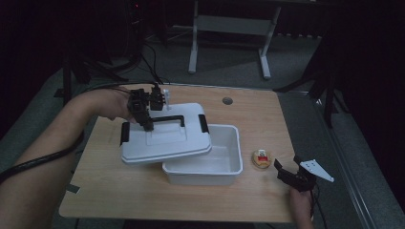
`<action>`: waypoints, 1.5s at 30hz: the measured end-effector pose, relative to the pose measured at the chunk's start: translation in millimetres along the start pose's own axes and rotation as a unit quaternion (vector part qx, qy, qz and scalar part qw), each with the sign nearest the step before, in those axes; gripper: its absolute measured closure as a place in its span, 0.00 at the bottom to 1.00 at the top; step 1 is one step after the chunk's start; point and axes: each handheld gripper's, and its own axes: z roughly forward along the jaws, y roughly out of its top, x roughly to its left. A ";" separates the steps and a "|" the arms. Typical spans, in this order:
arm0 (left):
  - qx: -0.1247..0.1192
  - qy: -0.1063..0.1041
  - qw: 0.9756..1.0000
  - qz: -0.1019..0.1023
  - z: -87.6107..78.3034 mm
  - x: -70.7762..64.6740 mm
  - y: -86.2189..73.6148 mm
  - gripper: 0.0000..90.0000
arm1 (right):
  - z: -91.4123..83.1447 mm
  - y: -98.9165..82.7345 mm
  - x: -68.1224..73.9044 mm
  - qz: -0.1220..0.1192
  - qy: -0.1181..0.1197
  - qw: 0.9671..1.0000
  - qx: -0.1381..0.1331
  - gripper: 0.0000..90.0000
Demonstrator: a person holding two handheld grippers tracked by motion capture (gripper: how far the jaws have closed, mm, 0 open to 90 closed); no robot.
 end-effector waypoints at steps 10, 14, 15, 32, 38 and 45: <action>-0.007 0.008 0.998 -0.056 -8.1 1.2 -57.9 0.93 | 0.5 0.2 0.6 -0.002 -0.003 1.000 0.002 0.14; 0.000 0.007 0.997 -0.083 -4.3 2.6 -81.8 0.93 | 0.6 0.2 1.0 -0.003 -0.003 1.000 0.003 0.14; 0.002 0.006 0.996 -0.090 -1.9 2.5 -89.5 0.93 | 0.6 0.2 1.0 -0.003 -0.004 1.000 0.003 0.14; -0.006 -0.021 0.989 -0.149 54.6 8.1 -145.2 0.93 | 1.2 0.3 2.2 -0.006 -0.006 1.000 0.007 0.14; -0.011 -0.031 0.986 -0.163 80.6 14.4 -151.4 0.93 | 1.2 0.4 2.3 -0.006 -0.007 1.000 0.007 0.14; 0.000 -0.044 0.984 -0.174 119.8 21.5 -149.8 0.93 | 1.1 0.3 2.1 -0.006 -0.006 1.000 0.006 0.14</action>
